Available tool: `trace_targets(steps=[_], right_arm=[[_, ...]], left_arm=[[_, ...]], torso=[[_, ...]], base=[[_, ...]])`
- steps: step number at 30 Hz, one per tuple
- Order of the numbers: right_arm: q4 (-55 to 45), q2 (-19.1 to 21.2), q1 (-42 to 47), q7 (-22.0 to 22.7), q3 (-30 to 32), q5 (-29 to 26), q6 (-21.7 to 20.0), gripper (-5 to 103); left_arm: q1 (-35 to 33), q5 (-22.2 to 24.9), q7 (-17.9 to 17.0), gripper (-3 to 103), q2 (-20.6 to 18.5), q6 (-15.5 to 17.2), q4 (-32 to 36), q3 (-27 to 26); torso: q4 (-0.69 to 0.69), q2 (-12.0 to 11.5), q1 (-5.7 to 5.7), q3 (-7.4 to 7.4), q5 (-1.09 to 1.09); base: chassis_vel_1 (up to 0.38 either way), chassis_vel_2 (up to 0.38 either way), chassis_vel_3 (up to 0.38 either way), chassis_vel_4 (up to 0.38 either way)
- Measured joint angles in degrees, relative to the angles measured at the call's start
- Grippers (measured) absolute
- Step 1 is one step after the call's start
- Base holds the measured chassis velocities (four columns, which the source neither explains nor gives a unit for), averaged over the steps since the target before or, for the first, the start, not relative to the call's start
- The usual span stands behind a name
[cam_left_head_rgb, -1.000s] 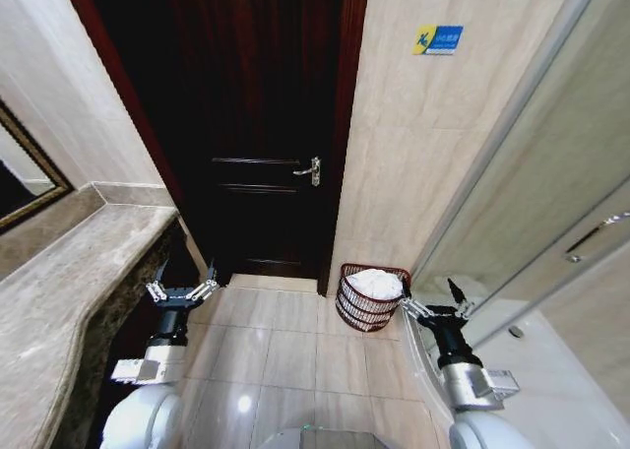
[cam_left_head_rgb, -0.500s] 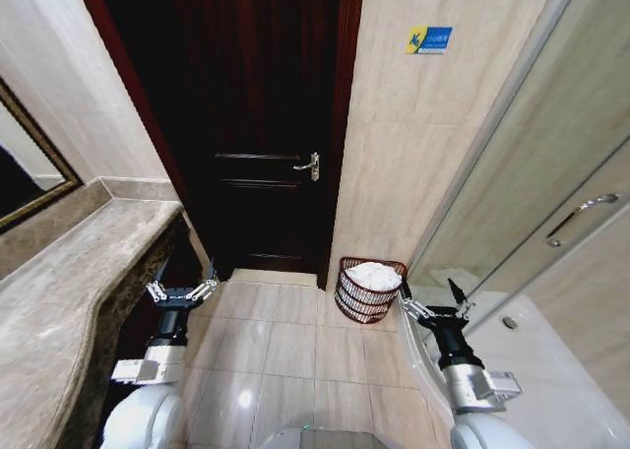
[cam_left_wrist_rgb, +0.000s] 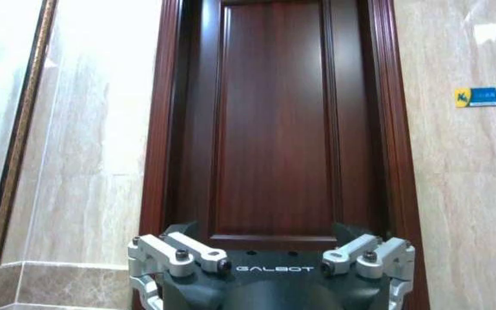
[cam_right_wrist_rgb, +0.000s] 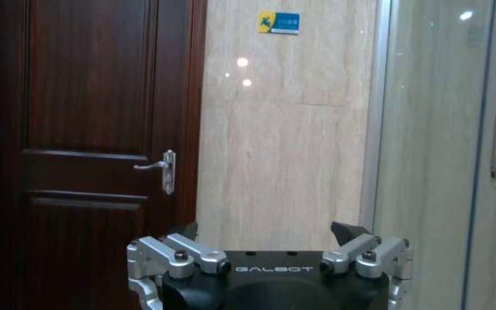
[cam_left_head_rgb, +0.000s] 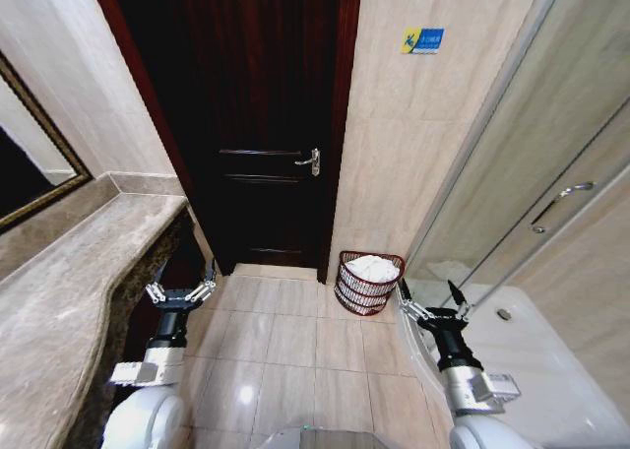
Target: Discard the used towel into the hamper.
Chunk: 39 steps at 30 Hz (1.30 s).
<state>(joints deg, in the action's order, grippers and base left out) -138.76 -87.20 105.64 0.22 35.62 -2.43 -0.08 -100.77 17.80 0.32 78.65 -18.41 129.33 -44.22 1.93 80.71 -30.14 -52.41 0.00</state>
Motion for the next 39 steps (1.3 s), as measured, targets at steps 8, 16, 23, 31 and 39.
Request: trace_targets(steps=[8, 16, 23, 31, 39], right_arm=[[0.00, -0.15, 0.24, 0.00, -0.03, 0.14, 0.14, 100], [-0.07, -0.21, 0.06, -0.02, -0.32, 0.44, 0.15, 100], [-0.13, -0.40, 0.75, -0.02, -0.14, 0.36, 1.19, 100], [-0.48, -0.92, 1.05, -0.26, -0.19, 0.30, 1.73, 100], [-0.56, -1.26, 1.76, -0.38, -0.23, 0.29, 2.88, 100]], left_arm=[[-0.29, -0.18, 0.12, 100, 0.16, 0.01, -0.16, -0.01], [-0.29, -0.39, 0.16, 100, 0.23, 0.18, -0.13, -0.05], [-0.16, -0.59, 0.30, 100, 0.23, 0.48, 0.08, 0.01], [-0.57, -0.73, 0.31, 100, 0.36, 0.49, 0.49, 0.00], [-1.06, -0.69, 0.31, 100, 0.37, 0.49, 0.78, -0.07]], torso=[[0.00, 0.00, 0.00, 0.00, 0.00], [-0.01, 0.00, 0.00, 0.00, 0.00], [-0.01, 0.00, 0.00, 0.00, 0.01], [-0.01, 0.01, 0.02, 0.01, 0.00], [0.01, 0.00, 0.01, 0.00, -0.01]], base=[[0.087, -0.085, -0.086, 0.087], [0.106, -0.115, -0.107, 0.094], [0.087, -0.089, -0.093, 0.082], [0.108, -0.105, -0.106, 0.111], [0.120, -0.096, -0.110, 0.114]])
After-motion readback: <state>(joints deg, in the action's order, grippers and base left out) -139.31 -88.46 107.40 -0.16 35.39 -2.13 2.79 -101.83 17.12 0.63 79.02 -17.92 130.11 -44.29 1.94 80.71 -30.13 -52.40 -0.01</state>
